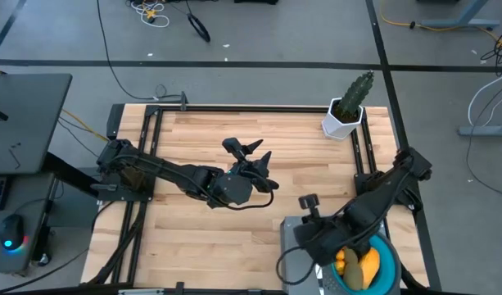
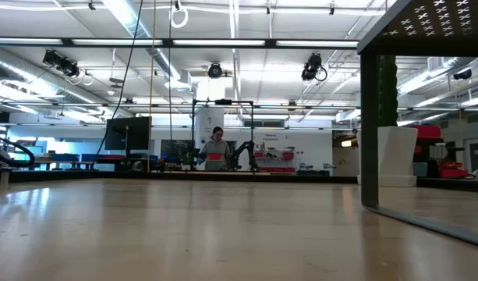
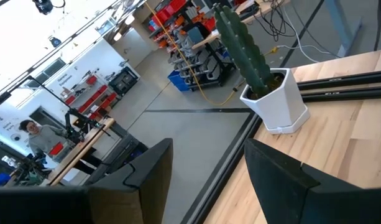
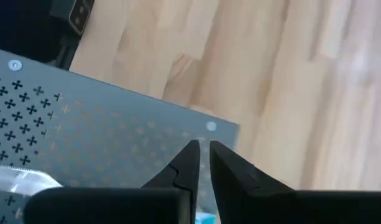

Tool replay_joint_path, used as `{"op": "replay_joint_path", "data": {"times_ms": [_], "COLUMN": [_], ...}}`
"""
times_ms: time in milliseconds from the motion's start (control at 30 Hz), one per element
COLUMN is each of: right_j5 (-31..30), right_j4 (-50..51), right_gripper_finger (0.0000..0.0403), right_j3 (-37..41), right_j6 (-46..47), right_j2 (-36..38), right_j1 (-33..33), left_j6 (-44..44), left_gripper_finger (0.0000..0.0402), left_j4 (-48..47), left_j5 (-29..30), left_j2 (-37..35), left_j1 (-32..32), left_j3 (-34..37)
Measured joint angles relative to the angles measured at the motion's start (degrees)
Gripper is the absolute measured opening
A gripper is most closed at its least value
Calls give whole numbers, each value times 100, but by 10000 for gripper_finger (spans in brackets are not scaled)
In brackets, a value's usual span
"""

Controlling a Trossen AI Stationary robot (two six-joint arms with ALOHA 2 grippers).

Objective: Pick & Place Fruit
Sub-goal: Return To Home Position

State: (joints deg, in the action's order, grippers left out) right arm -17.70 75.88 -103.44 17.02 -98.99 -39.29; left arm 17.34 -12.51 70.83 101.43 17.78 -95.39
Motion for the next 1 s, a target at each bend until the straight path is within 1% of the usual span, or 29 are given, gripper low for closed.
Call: {"op": "replay_joint_path", "data": {"times_ms": [67,100,167,233,267,367,500,567,633,667,767,867,933,1000], "right_j5": [-208,-350,-764,-1271,-1495,-1836,-2078,-2221,-2315,-2324,-2284,-2316,-2520,-2768], "right_j4": [73,110,133,130,143,106,-343,-647,-964,-1141,-1654,-2063,-2307,-2523], "right_gripper_finger": [48,48,48,48,48,48,48,48,48,48,48,47,47,47], "right_j3": [-13,-13,-13,54,106,408,1088,1557,2062,2317,3068,3661,4041,4472], "right_j6": [6,4,32,161,234,490,607,526,431,377,252,110,17,-132], "right_j2": [171,284,556,900,1085,1665,2427,2775,3092,3251,3682,4048,4294,4582], "right_j1": [-45,-73,-155,-257,-299,-400,-425,-412,-351,-312,-219,-167,-164,-162], "left_j6": [0,0,52,116,137,149,-61,-174,-222,-229,-221,-331,-509,-677], "left_gripper_finger": [208,208,208,208,208,208,208,208,208,208,208,208,208,208], "left_j4": [-2,0,9,55,105,340,443,444,551,735,1136,1510,1771,1819], "left_j5": [-78,-211,-700,-1547,-2070,-3582,-4950,-5478,-5820,-5884,-5906,-5967,-6091,-6221], "left_j2": [0,0,0,0,0,0,0,0,0,-4,-2,-36,-52,-66], "left_j1": [0,0,-20,-93,-155,-403,-723,-859,-972,-1022,-1177,-1379,-1512,-1625], "left_j3": [0,0,0,0,0,0,0,0,54,161,490,755,924,1070]}}
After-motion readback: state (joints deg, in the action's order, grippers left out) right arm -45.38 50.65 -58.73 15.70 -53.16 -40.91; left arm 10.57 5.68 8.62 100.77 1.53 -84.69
